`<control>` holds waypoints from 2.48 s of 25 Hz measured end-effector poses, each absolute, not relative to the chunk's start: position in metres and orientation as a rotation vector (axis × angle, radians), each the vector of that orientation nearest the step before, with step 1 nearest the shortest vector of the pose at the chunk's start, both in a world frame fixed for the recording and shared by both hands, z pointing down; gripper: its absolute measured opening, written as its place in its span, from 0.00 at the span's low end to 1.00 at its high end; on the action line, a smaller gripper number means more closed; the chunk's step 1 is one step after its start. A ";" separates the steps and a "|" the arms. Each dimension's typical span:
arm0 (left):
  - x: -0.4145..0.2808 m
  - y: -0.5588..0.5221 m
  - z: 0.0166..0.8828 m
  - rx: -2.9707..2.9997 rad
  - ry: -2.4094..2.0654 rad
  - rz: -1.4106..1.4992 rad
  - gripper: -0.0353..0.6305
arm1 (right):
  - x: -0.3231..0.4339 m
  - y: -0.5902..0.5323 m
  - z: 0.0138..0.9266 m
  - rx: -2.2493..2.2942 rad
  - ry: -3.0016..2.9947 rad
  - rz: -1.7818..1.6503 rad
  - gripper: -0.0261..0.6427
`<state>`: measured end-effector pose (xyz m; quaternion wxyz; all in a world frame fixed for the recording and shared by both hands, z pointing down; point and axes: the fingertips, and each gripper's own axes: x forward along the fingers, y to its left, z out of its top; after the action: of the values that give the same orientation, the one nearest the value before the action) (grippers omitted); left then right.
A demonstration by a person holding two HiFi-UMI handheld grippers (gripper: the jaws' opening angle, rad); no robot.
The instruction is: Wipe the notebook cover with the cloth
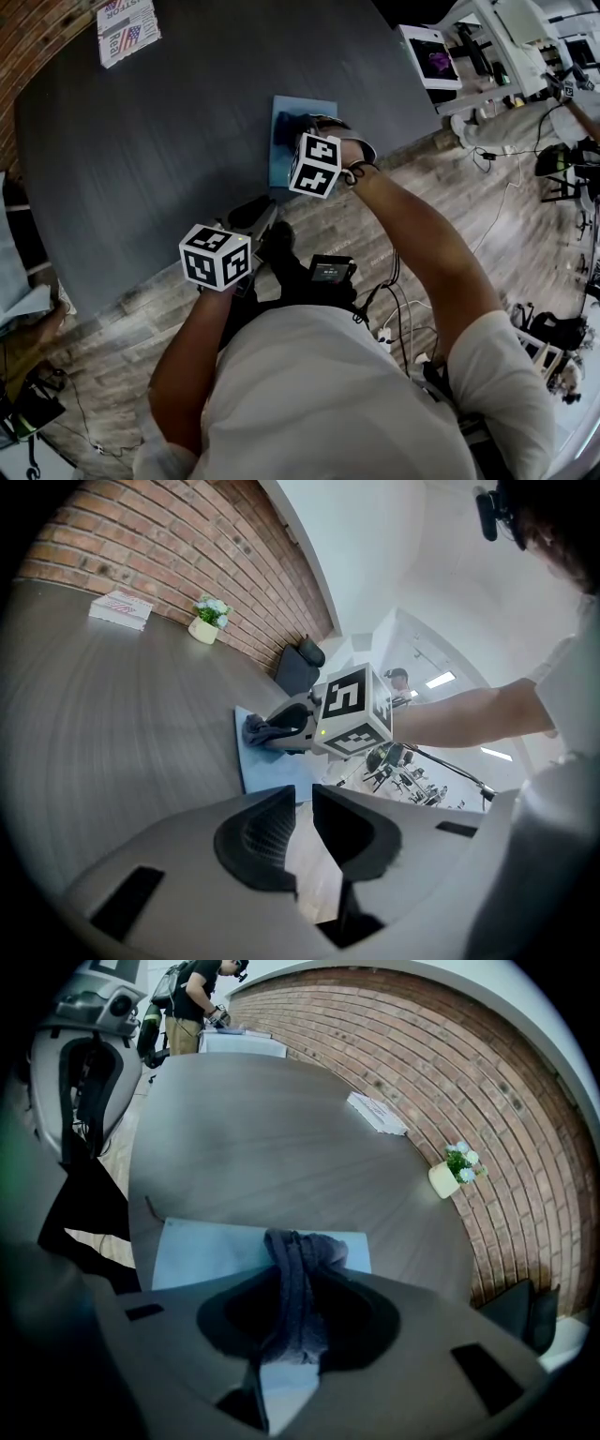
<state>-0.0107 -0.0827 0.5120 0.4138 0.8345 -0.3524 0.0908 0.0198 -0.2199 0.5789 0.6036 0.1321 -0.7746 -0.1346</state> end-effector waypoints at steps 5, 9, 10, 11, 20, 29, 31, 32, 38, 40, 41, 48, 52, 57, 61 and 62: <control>-0.011 -0.078 0.511 2.105 -0.884 0.229 0.13 | 0.021 -0.213 0.582 0.304 -1.791 -0.305 0.22; -0.015 -0.075 0.509 2.107 -0.884 0.228 0.14 | 0.019 -0.208 0.579 0.303 -1.788 -0.302 0.22; -0.015 -0.074 0.509 2.108 -0.883 0.227 0.14 | 0.019 -0.206 0.580 0.302 -1.788 -0.299 0.22; -0.015 -0.073 0.509 2.108 -0.883 0.227 0.13 | 0.019 -0.204 0.580 0.301 -1.789 -0.297 0.22; -0.015 -0.061 0.505 2.117 -0.880 0.226 0.14 | 0.020 -0.186 0.579 0.299 -1.788 -0.278 0.22; -0.016 -0.051 0.501 2.130 -0.872 0.224 0.14 | 0.020 -0.167 0.579 0.297 -1.790 -0.257 0.22; -0.015 -0.047 0.500 2.133 -0.869 0.225 0.14 | 0.021 -0.162 0.579 0.299 -1.791 -0.253 0.22; -0.015 -0.046 0.499 2.135 -0.868 0.225 0.14 | 0.021 -0.160 0.579 0.300 -1.791 -0.251 0.22; -0.015 -0.041 0.497 2.145 -0.862 0.228 0.13 | 0.020 -0.148 0.579 0.299 -1.791 -0.239 0.22; -0.016 -0.040 0.496 2.147 -0.859 0.228 0.14 | 0.020 -0.145 0.579 0.297 -1.790 -0.235 0.22; -0.016 -0.040 0.495 2.149 -0.857 0.228 0.13 | 0.020 -0.144 0.579 0.296 -1.790 -0.233 0.22; -0.019 -0.037 0.494 2.158 -0.848 0.229 0.14 | 0.018 -0.136 0.579 0.303 -1.791 -0.217 0.22; -0.020 -0.035 0.494 2.162 -0.840 0.226 0.14 | 0.016 -0.128 0.580 0.299 -1.794 -0.202 0.22; -0.020 -0.034 0.490 2.172 -0.823 0.227 0.13 | 0.014 -0.118 0.580 0.292 -1.798 -0.185 0.22; -0.023 -0.036 0.489 2.180 -0.818 0.230 0.14 | 0.011 -0.112 0.579 0.280 -1.804 -0.179 0.22; -0.023 -0.035 0.490 2.182 -0.815 0.231 0.14 | 0.011 -0.109 0.579 0.278 -1.805 -0.179 0.22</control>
<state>-0.0228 -0.0349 0.4896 0.3899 0.8584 -0.3208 0.0908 0.0111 -0.1090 0.5791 0.6078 0.1203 -0.7811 -0.0774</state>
